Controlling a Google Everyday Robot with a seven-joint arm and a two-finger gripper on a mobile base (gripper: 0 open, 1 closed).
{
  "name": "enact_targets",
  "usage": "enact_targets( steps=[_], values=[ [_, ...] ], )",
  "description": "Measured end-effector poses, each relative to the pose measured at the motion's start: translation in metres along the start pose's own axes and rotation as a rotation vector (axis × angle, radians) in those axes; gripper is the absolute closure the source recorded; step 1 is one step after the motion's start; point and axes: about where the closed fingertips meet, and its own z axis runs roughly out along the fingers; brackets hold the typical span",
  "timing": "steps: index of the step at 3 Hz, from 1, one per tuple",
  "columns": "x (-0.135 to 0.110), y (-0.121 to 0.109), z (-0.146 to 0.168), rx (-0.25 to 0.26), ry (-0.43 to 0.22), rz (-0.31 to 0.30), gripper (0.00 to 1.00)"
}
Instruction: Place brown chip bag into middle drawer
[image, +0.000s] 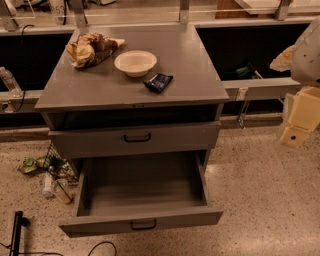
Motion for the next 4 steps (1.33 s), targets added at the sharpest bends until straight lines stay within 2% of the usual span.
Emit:
enact_targets(
  steps=[2, 3, 4],
  values=[
    [-0.003, -0.002, -0.001, 0.01, -0.017, -0.005, 0.0],
    [-0.056, -0.045, 0.004, 0.074, -0.194, -0.158, 0.0],
    [-0.121, -0.087, -0.008, 0.153, -0.381, -0.347, 0.0]
  ],
)
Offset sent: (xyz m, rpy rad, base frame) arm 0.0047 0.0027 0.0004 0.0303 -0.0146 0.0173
